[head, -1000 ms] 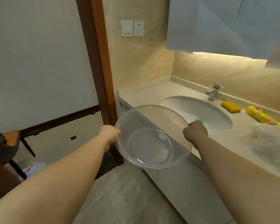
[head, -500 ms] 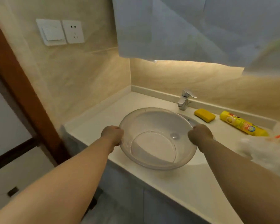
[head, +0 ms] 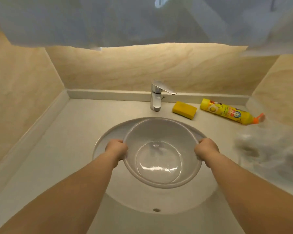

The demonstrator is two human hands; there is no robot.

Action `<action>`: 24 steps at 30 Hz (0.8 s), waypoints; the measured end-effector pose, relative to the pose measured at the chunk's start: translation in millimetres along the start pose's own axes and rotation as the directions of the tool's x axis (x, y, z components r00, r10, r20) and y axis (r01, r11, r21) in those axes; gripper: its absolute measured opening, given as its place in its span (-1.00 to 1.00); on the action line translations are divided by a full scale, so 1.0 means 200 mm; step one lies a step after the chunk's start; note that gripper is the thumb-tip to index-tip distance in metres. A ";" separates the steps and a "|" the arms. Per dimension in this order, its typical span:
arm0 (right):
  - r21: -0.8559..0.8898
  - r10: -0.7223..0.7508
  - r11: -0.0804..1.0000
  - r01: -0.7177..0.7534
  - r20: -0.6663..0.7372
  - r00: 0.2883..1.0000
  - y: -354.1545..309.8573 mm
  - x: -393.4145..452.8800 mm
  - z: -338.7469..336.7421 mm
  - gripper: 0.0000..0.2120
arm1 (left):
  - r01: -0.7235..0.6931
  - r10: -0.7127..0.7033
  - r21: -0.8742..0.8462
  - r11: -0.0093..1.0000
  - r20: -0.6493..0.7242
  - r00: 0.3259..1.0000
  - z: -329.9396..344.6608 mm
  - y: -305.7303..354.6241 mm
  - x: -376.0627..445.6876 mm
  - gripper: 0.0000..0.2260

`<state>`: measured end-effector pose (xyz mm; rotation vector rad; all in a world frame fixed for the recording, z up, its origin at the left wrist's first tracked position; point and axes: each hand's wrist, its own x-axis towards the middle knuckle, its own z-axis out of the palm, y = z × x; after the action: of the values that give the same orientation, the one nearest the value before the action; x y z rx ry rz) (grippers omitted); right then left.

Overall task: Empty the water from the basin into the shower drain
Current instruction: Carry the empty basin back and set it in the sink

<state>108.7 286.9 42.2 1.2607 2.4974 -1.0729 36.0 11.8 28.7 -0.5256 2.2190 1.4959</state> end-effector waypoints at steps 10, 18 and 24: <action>0.043 0.052 0.997 -0.057 0.121 0.991 -0.01 0.20 0.18 -0.66 | 0.086 -0.084 0.119 0.989 -0.015 0.996 0.07 -0.06 0.31 -0.76; -0.058 0.059 0.997 -0.050 0.158 0.986 -0.05 0.23 0.20 -0.65 | 0.079 -0.073 0.189 0.979 -0.037 0.997 0.08 -0.04 0.37 -0.75; -0.172 0.038 0.985 -0.026 0.071 0.997 -0.17 0.14 0.06 -0.51 | 0.031 -0.010 0.320 0.947 -0.069 0.998 0.01 0.07 0.31 -0.53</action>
<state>63.8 284.6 39.4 1.1862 2.4454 -0.8604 -23.5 13.5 6.9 -0.4962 2.4363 1.0864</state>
